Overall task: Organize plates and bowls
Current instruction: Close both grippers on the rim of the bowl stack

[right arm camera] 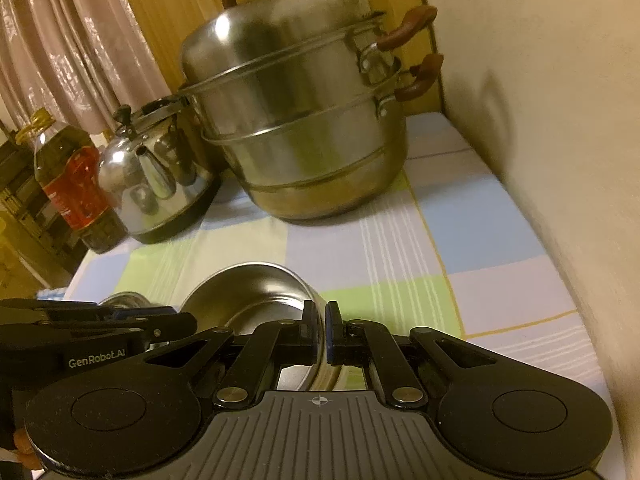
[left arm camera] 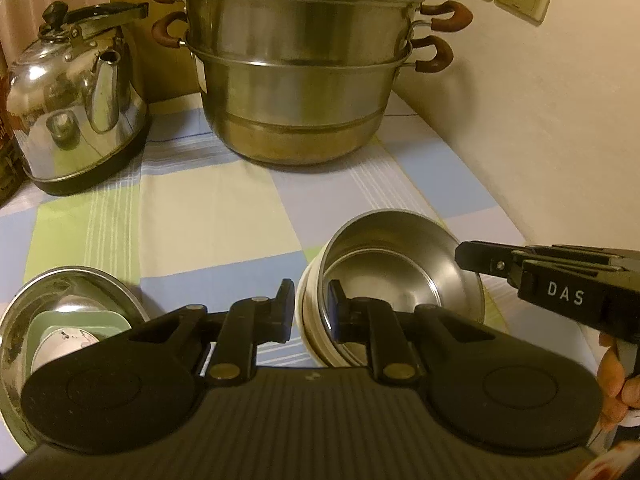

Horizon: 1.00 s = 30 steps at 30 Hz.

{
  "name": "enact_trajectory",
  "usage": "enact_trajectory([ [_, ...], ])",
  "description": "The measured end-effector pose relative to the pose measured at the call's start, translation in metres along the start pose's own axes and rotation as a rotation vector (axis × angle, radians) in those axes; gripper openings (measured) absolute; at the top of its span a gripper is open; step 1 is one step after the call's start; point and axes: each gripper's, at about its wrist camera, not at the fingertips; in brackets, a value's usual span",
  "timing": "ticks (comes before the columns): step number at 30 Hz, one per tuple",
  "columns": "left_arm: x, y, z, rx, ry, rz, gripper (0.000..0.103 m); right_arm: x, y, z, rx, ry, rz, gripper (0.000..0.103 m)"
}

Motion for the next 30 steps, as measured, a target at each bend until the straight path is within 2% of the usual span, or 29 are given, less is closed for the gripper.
enact_trajectory([
  [13, 0.018, 0.002, 0.002, -0.047, 0.076, -0.011, 0.012, 0.023, -0.014, 0.005, 0.018, 0.092, 0.056, 0.011],
  [19, 0.02, 0.008, 0.013, -0.122, 0.128, -0.022, 0.01, 0.039, -0.018, 0.02, 0.035, 0.212, 0.069, 0.011],
  [24, 0.022, 0.008, 0.015, -0.141, 0.16, -0.003, 0.01, 0.051, -0.021, 0.039, 0.054, 0.334, 0.068, 0.011],
  [28, 0.017, 0.008, 0.014, -0.122, 0.135, 0.007, 0.01, 0.055, -0.018, 0.047, 0.024, 0.37, 0.061, 0.011],
  [30, 0.012, 0.009, 0.013, -0.111, 0.108, 0.019, 0.016, 0.054, -0.015, 0.046, 0.002, 0.357, 0.057, 0.016],
])
Point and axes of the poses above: each gripper's, at about its wrist camera, not at the fingertips, and x roughly the way its jaws point, y to its left, z to its top, and after that the axes turned 15 degrees about -x, right-handed
